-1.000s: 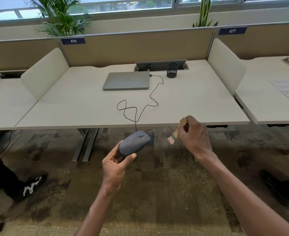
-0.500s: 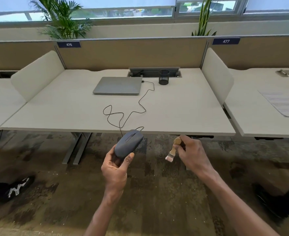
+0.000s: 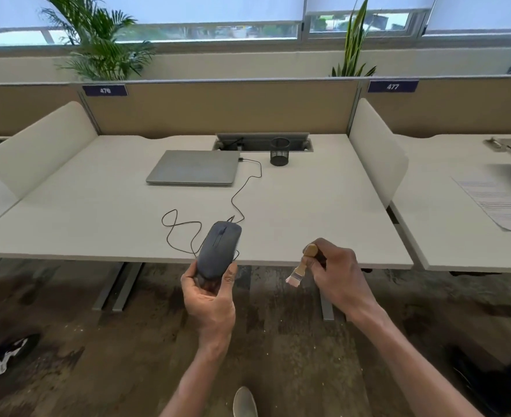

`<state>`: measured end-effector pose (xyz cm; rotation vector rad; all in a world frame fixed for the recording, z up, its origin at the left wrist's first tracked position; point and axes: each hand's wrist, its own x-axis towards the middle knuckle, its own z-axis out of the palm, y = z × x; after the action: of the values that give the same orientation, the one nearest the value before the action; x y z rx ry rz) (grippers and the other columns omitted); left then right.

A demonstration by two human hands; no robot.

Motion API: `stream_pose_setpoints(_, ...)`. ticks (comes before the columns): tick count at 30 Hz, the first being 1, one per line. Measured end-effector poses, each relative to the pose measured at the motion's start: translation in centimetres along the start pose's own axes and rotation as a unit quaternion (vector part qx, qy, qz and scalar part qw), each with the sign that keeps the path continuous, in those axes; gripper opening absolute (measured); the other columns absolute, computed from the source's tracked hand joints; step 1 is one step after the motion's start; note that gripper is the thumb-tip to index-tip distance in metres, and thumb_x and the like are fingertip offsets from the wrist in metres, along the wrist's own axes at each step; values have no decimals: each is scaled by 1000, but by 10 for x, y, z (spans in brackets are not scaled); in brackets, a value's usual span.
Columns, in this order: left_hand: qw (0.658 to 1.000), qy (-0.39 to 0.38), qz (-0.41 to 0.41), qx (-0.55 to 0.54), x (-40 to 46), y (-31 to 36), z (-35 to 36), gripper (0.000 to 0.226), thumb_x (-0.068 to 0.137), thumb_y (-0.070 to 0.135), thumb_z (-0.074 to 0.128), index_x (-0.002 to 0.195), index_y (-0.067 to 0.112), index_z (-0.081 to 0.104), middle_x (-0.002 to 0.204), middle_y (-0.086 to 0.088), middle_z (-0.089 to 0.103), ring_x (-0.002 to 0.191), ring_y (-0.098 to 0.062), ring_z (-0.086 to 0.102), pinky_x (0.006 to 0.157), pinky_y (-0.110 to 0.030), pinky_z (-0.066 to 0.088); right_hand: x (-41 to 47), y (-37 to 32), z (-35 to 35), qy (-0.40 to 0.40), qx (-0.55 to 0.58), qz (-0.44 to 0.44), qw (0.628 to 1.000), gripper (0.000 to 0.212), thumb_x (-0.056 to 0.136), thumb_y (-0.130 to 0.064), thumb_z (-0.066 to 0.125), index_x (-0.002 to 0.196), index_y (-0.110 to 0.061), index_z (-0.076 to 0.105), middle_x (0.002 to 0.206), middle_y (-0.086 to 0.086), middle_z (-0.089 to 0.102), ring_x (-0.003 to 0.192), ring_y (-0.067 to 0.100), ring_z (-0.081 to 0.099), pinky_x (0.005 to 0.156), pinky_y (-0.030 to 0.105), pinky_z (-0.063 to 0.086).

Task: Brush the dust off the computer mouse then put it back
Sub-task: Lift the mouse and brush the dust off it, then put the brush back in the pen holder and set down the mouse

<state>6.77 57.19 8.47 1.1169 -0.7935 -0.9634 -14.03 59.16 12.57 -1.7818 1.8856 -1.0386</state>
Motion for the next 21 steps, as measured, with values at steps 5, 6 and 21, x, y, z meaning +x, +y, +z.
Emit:
stream_pose_setpoints(5, 1000, -23, 7, 17, 41, -9, 30, 65, 73, 20, 78, 129, 16, 46, 122, -3, 61, 98, -2, 70, 81, -15, 56, 44, 5, 3, 10, -7, -3, 1000, 5, 96, -8, 64, 97, -12, 65, 82, -7, 67, 70, -6, 59, 64, 6, 43)
stream_pose_setpoints(6, 999, -24, 9, 20, 50, -11, 36, 63, 74, 18, 78, 129, 17, 46, 123, -2, 59, 98, -3, 69, 80, -15, 56, 53, 6, 5, 12, -11, -3, 1000, 5, 95, -8, 65, 98, -13, 66, 82, -8, 66, 69, -3, 59, 64, 8, 44)
stream_pose_setpoints(21, 998, -41, -15, 38, 185, -37, 110, 61, 76, 10, 80, 128, 15, 48, 118, 9, 60, 95, 2, 70, 74, -12, 55, 224, 18, 28, 112, -12, -40, 993, 11, 88, 0, 68, 86, -11, 65, 83, -5, 68, 76, 15, 66, 66, 36, 55)
